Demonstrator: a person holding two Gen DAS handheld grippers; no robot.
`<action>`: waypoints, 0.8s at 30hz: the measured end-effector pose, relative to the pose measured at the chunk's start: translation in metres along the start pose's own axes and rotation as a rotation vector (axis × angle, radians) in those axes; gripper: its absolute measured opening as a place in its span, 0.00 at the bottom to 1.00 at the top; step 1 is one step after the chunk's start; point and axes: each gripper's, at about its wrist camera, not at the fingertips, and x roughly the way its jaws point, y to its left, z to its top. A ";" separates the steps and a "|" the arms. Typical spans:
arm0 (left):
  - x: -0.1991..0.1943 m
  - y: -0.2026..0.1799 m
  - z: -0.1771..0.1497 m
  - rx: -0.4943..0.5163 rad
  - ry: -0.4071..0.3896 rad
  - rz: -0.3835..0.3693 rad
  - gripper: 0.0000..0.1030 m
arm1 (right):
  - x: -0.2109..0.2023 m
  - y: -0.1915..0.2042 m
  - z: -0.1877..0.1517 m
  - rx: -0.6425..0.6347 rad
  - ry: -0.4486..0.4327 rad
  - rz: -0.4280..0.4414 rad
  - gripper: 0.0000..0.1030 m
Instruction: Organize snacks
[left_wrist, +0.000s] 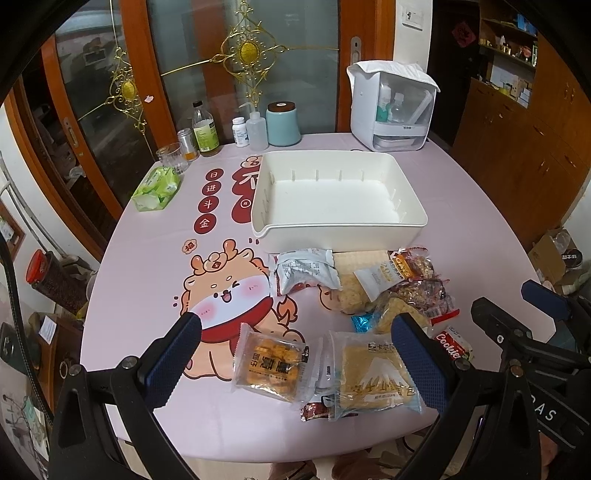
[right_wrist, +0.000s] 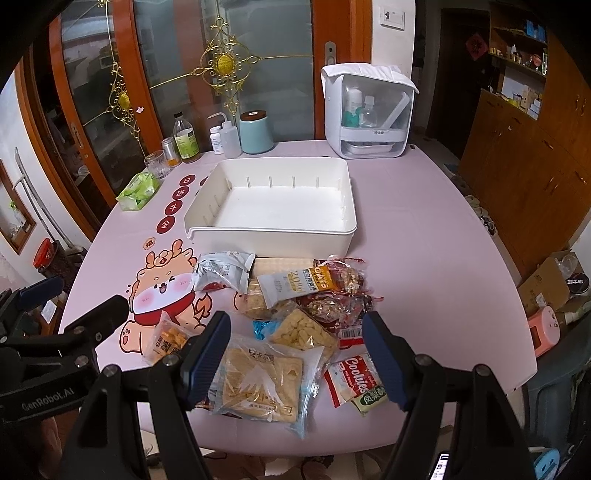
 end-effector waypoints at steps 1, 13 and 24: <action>0.000 0.001 0.000 -0.001 0.001 0.001 0.99 | 0.001 0.000 0.000 0.001 0.001 0.002 0.72; 0.010 0.014 0.002 -0.001 0.023 -0.003 0.99 | 0.024 -0.003 -0.006 -0.002 0.068 0.037 0.72; 0.050 0.043 -0.002 0.002 0.082 -0.040 0.99 | 0.065 -0.006 -0.028 -0.003 0.185 0.043 0.72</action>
